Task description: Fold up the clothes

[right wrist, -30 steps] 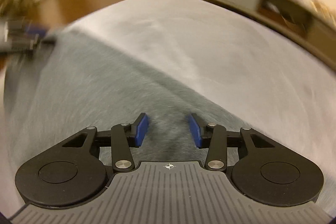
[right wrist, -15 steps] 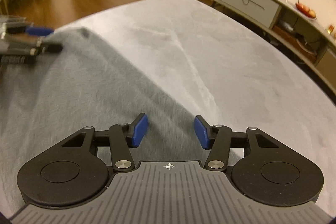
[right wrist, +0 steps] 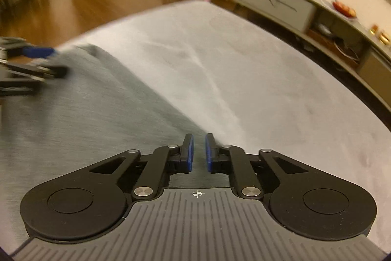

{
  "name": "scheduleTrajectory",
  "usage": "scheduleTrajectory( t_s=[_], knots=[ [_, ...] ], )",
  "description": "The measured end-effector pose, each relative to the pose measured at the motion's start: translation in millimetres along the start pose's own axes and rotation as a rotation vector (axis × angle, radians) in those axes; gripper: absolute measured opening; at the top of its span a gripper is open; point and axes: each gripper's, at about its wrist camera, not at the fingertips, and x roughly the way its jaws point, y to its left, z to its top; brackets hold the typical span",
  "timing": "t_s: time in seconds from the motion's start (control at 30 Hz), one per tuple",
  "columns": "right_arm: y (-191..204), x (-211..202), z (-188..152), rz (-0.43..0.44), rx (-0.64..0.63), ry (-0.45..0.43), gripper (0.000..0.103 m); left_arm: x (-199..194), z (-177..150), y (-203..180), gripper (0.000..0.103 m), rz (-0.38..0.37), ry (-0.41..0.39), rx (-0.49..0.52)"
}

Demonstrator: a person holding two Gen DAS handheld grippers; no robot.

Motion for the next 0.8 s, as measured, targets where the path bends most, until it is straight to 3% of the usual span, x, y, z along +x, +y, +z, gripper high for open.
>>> scheduleTrajectory(
  t_s=[0.1, 0.17, 0.23, 0.33, 0.4, 0.47, 0.53, 0.67, 0.73, 0.8],
  knots=[
    [12.4, -9.2, -15.1, 0.061, -0.009, 0.017, 0.012, 4.4, 1.3, 2.4, 0.054, -0.005, 0.011, -0.014],
    [11.1, -8.9, -34.7, 0.036, -0.022, 0.074, 0.015, 5.8, 2.0, 3.0, 0.056, -0.006, 0.018, -0.020],
    [-1.2, -23.1, -53.1, 0.047, 0.034, 0.057, 0.018, 6.8, 2.2, 3.0, 0.056, -0.006, 0.024, -0.024],
    [-14.7, -66.3, -76.2, 0.017, 0.119, 0.037, 0.021, 6.5, 1.9, 1.8, 0.057, -0.002, 0.029, -0.018],
    [-15.2, -98.2, -97.1, 0.074, 0.170, 0.017, 0.021, 7.2, 1.6, 2.6, 0.059, -0.002, 0.037, -0.023],
    [-8.1, -118.0, -125.5, 0.086, 0.162, 0.056, 0.023, 7.8, 1.5, 4.7, 0.062, -0.002, 0.045, -0.037],
    [-2.2, -128.2, -158.2, 0.033, 0.115, 0.119, 0.024, 6.0, 2.3, 7.9, 0.062, -0.002, 0.049, -0.065],
    [-8.1, -163.6, -186.2, -0.037, 0.163, 0.081, 0.029, -39.1, 5.1, 6.2, 0.056, 0.004, -0.038, -0.072],
    [-0.8, -176.2, -176.7, -0.073, 0.152, 0.029, 0.031, -69.0, 0.9, 11.9, 0.061, 0.016, -0.096, -0.086],
    [15.8, -184.2, -161.8, -0.064, 0.119, -0.038, 0.038, -93.3, -7.8, 28.2, 0.064, 0.051, -0.129, -0.171]
  ],
)
